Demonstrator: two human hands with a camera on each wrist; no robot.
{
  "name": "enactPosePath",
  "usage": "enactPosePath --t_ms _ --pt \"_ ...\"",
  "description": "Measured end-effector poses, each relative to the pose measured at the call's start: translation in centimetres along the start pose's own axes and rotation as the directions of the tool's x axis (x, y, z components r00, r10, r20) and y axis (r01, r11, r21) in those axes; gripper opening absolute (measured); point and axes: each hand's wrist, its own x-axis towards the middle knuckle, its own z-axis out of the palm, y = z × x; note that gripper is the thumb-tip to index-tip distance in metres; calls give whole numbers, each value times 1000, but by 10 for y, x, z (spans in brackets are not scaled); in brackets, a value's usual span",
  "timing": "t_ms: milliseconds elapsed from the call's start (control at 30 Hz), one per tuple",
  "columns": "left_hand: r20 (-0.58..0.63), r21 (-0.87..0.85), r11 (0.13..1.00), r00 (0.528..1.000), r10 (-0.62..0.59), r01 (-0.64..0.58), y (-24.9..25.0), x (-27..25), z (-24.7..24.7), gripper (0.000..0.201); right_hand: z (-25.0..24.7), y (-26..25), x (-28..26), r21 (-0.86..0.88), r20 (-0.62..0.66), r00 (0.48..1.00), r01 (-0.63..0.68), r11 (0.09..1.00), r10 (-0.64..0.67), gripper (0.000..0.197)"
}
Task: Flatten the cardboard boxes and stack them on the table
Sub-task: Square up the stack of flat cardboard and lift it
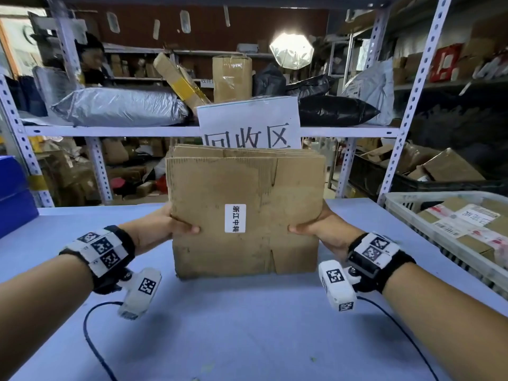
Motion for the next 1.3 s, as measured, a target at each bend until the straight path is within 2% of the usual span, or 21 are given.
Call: enactPosePath --t_ms 100,233,333,433,500,600,700,800,867,933,1000,1067,1133,1200,1300 --pt "-63 57 996 995 76 -73 2 10 -6 74 -3 -10 14 -76 -55 998 15 997 -20 73" --pt "-66 87 991 992 109 -103 1 19 -10 83 -6 -11 23 -54 -111 993 40 998 -46 81" --pt "-8 115 993 1000 26 -25 -3 23 -10 87 -8 -2 24 -87 16 1000 -18 996 19 76" --pt "6 184 983 1000 -17 15 1 28 -14 96 -18 -2 32 -200 137 978 -131 971 160 80" --pt "7 218 976 1000 -13 11 4 29 -14 89 -21 -5 37 -234 165 970 -137 962 179 76" --pt "-9 238 971 1000 9 -7 10 28 -12 75 -22 -2 37 -193 75 989 -109 975 126 68" --pt "-84 121 992 996 27 -17 17 26 -15 64 -30 -2 37 -83 -34 990 -137 987 134 60" --pt "-94 -57 996 993 -76 71 20 26 -19 59 -34 -10 38 148 -63 970 -223 964 234 54" --pt "-65 -120 973 976 -207 199 18 27 -17 63 -33 -15 39 192 -31 935 -340 920 352 46" --pt "-64 -149 940 946 -318 306 12 30 -13 66 -34 -11 43 109 25 891 -453 885 453 46" --pt "-78 -148 915 917 -390 376 4 34 -9 67 -33 -3 46 -29 32 848 -528 849 528 60" --pt "-83 -161 890 893 -442 426 -3 40 -5 64 -30 6 50 -93 11 818 -572 815 576 77" --pt "-94 -193 873 878 -470 447 -6 48 -2 59 -28 12 56 -45 17 828 -560 827 561 77" --pt "-125 -217 869 871 -476 444 -6 59 -1 55 -29 14 66 82 18 861 -507 858 508 62" --pt "-163 -229 870 864 -476 436 -1 77 -1 49 -33 16 79 175 14 871 -485 857 490 47"
